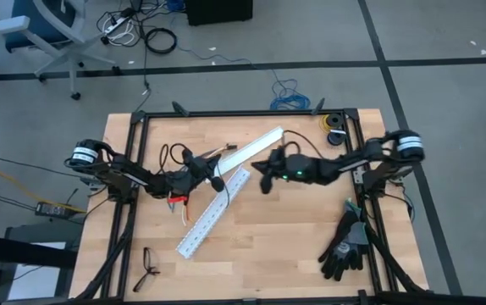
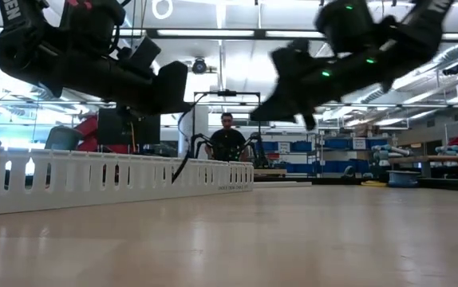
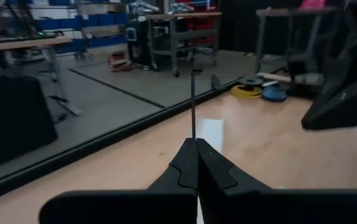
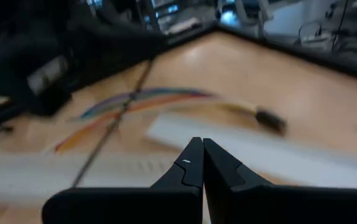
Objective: Ziptie cables
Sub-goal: Wrap the cable wires with the black zip tie
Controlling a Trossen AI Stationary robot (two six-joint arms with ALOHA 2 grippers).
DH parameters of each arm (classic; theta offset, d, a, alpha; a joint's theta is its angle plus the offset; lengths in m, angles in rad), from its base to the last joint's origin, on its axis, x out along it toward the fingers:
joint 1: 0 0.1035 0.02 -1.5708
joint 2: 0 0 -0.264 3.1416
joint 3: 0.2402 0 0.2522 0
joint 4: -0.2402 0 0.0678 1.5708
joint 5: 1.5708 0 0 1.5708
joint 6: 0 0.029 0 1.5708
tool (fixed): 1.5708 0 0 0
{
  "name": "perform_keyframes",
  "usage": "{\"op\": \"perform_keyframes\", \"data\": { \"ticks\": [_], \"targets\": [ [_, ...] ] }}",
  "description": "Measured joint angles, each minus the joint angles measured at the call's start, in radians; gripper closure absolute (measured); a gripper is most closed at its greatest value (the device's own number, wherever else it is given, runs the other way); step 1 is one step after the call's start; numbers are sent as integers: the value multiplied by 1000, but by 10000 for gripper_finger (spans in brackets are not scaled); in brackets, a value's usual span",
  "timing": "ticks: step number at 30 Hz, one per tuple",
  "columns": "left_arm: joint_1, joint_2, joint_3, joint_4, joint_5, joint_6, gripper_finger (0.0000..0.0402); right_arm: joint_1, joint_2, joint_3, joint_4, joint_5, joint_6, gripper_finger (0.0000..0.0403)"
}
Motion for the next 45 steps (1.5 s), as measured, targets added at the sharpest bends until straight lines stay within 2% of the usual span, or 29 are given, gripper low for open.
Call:
{"op": "perform_keyframes", "data": {
  "ticks": [8,13,16,23,28,34,39,45],
  "targets": [
    [0,0,0,0,-65,73,401,-56,185,254,-5,-4,-4,402],
    [0,0,0,-7,-118,97,401,-99,277,359,-5,-100,73,386],
    [0,0,0,-14,-120,97,401,-120,301,403,-4,-146,85,367],
    [0,0,1,-30,-121,97,401,-148,309,459,-7,-146,85,322],
    [2,0,8,-34,-121,119,401,-160,309,501,-114,-142,111,312],
    [2,12,35,-29,-122,150,401,-163,309,524,-141,-141,119,331],
    [3,14,40,-26,-106,148,391,-167,310,529,-192,-135,105,395],
    [2,14,40,-27,-101,132,370,-162,310,529,-208,-132,82,402]
  ]
}}
